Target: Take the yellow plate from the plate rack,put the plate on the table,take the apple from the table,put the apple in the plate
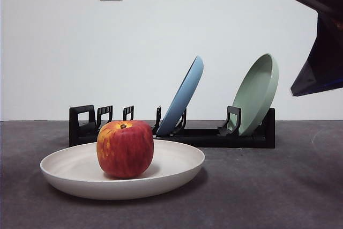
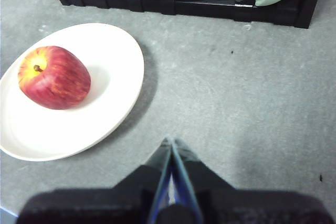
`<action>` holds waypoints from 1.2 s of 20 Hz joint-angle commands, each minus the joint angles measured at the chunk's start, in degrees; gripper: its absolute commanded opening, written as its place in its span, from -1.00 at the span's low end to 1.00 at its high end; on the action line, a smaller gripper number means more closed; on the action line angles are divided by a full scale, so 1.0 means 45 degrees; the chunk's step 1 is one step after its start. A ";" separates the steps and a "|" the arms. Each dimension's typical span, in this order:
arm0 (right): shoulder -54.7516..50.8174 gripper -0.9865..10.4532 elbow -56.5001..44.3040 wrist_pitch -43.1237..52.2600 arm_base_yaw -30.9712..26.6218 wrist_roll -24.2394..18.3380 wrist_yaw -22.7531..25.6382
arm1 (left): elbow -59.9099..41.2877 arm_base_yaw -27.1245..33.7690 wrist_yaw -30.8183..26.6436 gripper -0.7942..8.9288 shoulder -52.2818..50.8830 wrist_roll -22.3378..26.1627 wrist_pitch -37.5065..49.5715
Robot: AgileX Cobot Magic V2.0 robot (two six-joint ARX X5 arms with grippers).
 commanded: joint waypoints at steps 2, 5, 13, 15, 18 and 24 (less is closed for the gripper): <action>-0.0010 -0.83 -0.0083 0.0058 0.0019 0.0126 0.0044 | -0.0068 0.0029 -0.0005 -0.84 -0.0024 -0.0121 0.0049; -0.0015 -0.83 -0.0083 0.0058 0.0019 0.0126 0.0049 | -0.0068 0.0029 -0.0005 -0.84 -0.0024 -0.0121 0.0049; -0.0015 -0.83 -0.0083 -0.0049 0.0019 0.0126 0.0039 | -0.0068 0.1865 0.0000 -0.85 -0.2239 0.1642 0.1205; -0.0010 -0.82 -0.0083 -0.0053 0.0019 0.0126 0.0044 | -0.0092 0.2822 0.0078 -0.84 -0.2827 0.2477 0.1885; -0.0010 -0.83 -0.0083 -0.0053 0.0019 0.0126 0.0049 | -0.0379 0.4031 0.0097 -0.84 -0.3313 0.3152 0.2069; -0.0010 -0.83 -0.0083 -0.0053 0.0019 0.0126 0.0044 | -0.2254 0.5727 0.2268 -0.85 -0.4182 0.3381 0.2851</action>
